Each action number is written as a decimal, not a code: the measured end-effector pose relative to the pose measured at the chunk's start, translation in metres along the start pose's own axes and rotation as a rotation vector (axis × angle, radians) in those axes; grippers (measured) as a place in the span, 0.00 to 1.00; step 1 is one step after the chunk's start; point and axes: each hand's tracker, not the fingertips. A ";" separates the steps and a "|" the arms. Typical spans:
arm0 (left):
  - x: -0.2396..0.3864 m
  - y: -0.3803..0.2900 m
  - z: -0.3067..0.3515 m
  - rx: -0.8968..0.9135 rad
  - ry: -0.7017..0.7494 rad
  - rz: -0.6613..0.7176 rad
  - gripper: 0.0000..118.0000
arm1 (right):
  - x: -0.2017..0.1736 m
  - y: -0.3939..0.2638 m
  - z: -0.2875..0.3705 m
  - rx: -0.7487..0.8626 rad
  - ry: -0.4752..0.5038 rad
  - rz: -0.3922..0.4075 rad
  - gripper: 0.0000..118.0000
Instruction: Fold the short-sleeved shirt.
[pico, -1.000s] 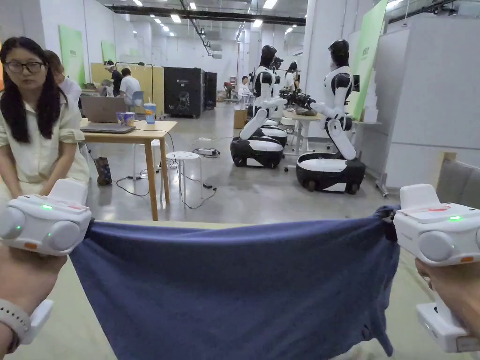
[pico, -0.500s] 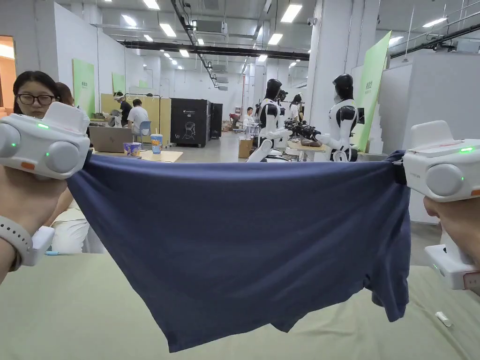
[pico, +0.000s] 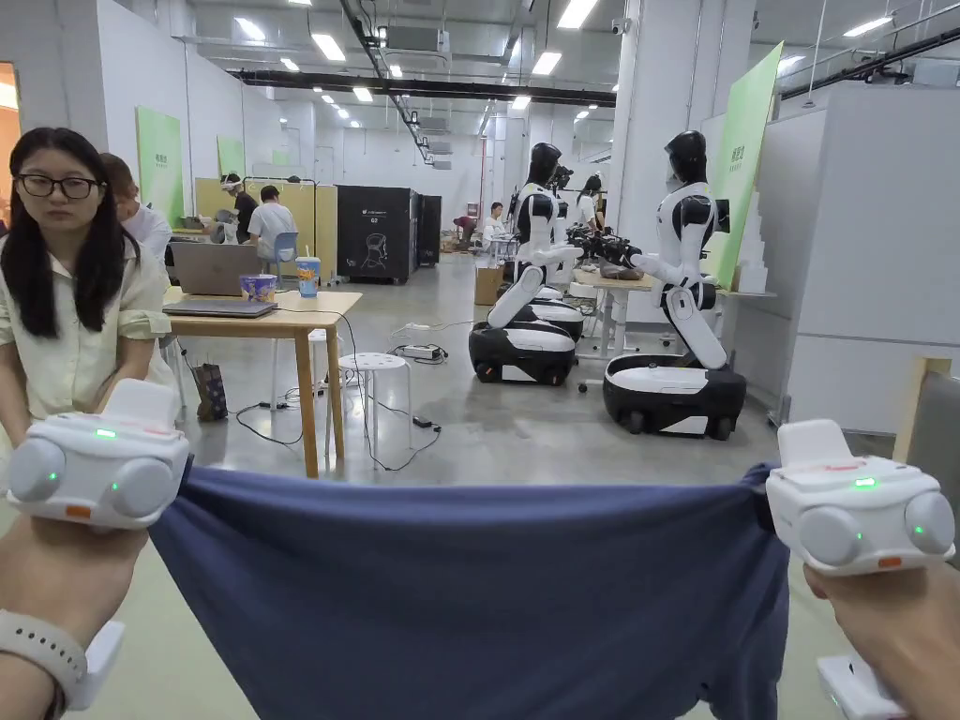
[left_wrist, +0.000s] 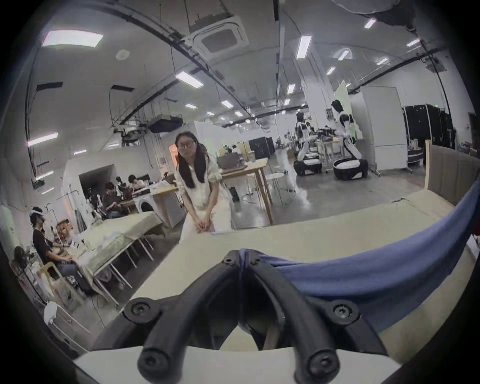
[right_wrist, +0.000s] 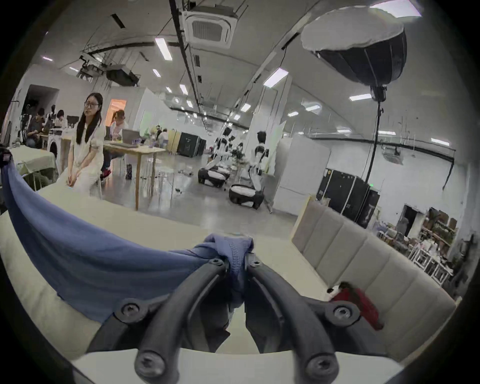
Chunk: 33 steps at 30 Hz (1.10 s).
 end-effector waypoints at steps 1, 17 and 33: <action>0.001 -0.004 0.000 -0.003 0.000 -0.007 0.00 | 0.000 -0.005 0.000 -0.005 0.002 0.000 0.08; -0.020 -0.114 0.139 -0.119 -0.135 -0.025 0.00 | 0.016 -0.129 0.123 -0.097 0.060 0.009 0.08; -0.040 -0.342 0.243 -0.484 -0.267 0.151 0.05 | -0.004 -0.338 0.207 -0.448 0.212 0.037 0.21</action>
